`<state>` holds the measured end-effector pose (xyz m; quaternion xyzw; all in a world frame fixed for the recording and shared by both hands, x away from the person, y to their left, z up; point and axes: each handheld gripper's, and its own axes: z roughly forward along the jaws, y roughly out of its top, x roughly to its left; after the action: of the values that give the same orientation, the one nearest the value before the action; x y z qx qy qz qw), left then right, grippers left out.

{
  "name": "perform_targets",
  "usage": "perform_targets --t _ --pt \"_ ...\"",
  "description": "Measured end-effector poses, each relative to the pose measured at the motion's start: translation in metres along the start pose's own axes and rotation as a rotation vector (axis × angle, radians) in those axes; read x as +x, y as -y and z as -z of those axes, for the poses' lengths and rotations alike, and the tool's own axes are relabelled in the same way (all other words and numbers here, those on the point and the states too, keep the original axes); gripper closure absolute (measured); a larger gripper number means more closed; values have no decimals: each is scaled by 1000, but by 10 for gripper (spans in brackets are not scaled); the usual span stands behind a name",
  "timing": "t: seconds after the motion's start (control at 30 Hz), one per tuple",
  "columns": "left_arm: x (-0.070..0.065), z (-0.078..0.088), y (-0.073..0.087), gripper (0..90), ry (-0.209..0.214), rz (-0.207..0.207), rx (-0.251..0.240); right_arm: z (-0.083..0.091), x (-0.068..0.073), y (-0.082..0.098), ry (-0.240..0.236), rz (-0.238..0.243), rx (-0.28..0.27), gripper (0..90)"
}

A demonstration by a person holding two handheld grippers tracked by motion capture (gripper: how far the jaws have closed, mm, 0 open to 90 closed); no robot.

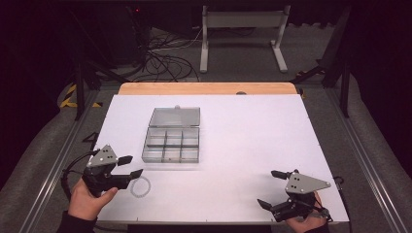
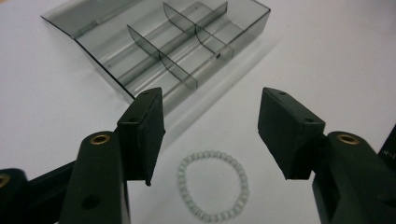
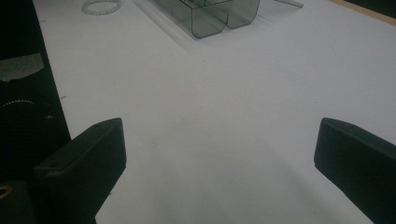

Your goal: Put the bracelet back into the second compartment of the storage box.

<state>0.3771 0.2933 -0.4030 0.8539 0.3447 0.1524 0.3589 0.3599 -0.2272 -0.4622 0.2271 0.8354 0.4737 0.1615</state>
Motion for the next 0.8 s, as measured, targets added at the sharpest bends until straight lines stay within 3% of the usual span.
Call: perform_targets --t 0.17,0.3,0.8 --pt "2 -8 -1 459 -3 -27 82 0 0 0 -2 0 0 29" --pt "5 -14 1 476 4 -5 126 0 0 0 -3 1 2 29" --pt "17 -36 9 520 5 16 256 -1 0 0 -6 1 5 31"
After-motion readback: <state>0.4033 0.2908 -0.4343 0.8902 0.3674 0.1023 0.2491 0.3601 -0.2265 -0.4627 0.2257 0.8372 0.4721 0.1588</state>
